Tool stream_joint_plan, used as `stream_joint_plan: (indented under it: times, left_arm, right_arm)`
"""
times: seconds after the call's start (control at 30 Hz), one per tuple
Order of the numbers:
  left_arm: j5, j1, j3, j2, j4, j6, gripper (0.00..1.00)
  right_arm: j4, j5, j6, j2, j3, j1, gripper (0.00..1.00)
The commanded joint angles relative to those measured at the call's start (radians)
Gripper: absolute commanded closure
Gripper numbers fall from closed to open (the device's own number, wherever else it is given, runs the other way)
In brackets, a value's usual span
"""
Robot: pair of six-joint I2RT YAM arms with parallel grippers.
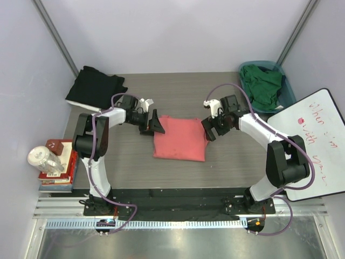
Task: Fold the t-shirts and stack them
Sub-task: Put the neatly folded tshirt into the corner of the board with the left arm
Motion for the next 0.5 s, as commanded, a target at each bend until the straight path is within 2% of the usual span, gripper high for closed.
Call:
stream_joint_plan:
  times: [0.0,0.47]
  left_arm:
    - [-0.061,-0.052,-0.015,0.065,0.079,-0.046,0.0]
    - [-0.006,-0.096,0.002,0.084,0.101,-0.076,0.0]
  right_arm:
    - [-0.002,0.087,-0.014,-0.035,-0.04,-0.015,0.04]
    - [0.076,0.041,0.011,0.062,-0.062,-0.018,0.06]
